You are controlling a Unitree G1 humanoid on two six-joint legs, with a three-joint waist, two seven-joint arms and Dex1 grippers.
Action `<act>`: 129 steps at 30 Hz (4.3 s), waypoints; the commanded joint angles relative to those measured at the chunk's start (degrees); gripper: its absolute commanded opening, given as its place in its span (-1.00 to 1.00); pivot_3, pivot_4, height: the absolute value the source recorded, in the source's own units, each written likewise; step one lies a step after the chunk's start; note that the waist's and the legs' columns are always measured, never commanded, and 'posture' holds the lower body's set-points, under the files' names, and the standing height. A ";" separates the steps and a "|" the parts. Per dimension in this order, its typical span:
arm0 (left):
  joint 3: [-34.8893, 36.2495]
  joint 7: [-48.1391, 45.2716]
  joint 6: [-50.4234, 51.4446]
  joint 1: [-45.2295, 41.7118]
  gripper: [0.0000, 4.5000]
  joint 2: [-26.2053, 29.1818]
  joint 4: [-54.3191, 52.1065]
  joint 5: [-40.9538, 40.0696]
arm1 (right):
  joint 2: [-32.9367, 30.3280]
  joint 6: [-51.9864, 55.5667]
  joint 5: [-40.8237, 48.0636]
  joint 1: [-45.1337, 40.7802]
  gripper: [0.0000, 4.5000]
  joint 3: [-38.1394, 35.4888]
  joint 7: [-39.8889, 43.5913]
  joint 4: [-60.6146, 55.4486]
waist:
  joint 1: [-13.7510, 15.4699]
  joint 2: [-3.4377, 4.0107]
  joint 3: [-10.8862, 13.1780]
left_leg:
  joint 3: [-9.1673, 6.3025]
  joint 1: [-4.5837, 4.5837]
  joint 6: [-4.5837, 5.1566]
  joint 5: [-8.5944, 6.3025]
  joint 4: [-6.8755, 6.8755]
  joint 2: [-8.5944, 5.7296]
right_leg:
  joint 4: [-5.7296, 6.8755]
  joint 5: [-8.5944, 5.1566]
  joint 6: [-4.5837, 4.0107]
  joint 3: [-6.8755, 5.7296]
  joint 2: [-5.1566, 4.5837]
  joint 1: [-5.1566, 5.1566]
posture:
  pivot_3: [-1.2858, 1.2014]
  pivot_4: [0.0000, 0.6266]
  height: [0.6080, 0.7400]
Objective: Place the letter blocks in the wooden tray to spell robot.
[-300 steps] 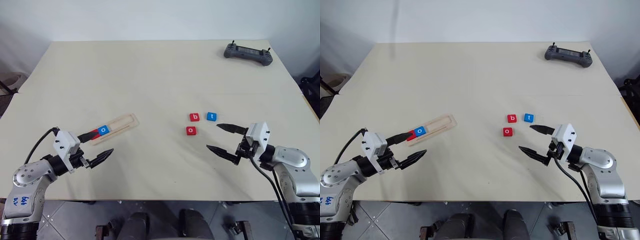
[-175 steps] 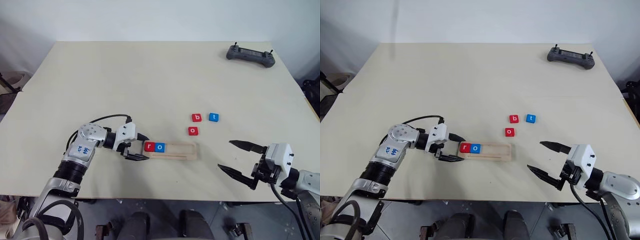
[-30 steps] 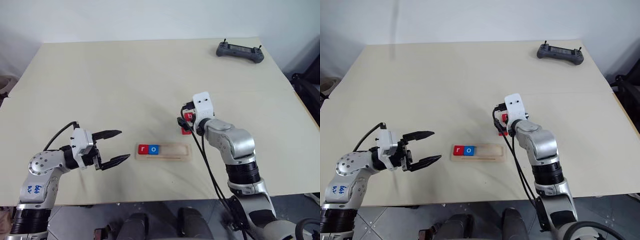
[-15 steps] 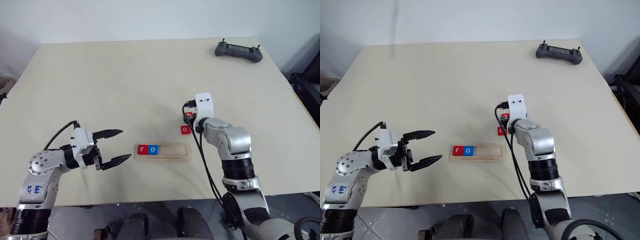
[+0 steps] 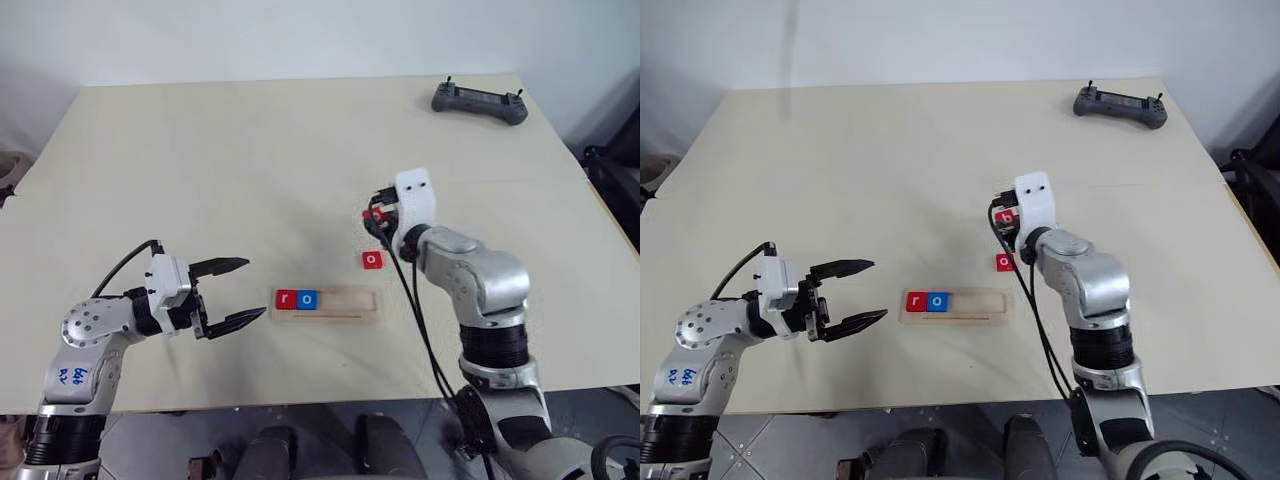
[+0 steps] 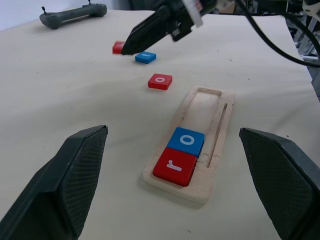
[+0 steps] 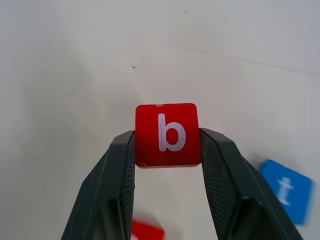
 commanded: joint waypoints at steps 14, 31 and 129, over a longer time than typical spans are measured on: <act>-3.76 -4.78 -1.55 -6.93 1.00 -1.62 6.57 0.01 | -2.23 17.84 0.08 24.35 -0.35 -10.08 -1.35 -25.93 | -0.02 -0.01 -0.01 | 0.20 -0.03 0.01 0.03 -0.11 0.03 | 0.02 0.00 0.00 0.22 0.09 -0.17 | 0.03 -0.52 1.00; -3.20 -4.44 -0.48 -5.77 1.00 -1.25 4.91 -0.30 | -10.77 2.75 5.95 26.64 0.99 -13.96 13.30 -19.89 | 0.04 -0.09 -0.05 | 0.26 -0.01 0.02 0.03 -0.10 0.00 | 0.01 0.00 0.00 0.29 0.08 -0.18 | 0.03 -0.52 1.00; -1.15 -4.30 -2.66 5.85 1.00 1.00 -7.17 -2.04 | -18.65 -29.89 -0.54 -3.56 -0.35 26.85 52.86 8.75 | 1.33 0.04 0.03 | 0.24 -0.02 -0.01 -0.27 0.57 0.32 | -0.74 0.04 0.08 -0.17 0.09 0.35 | 0.03 -0.52 1.00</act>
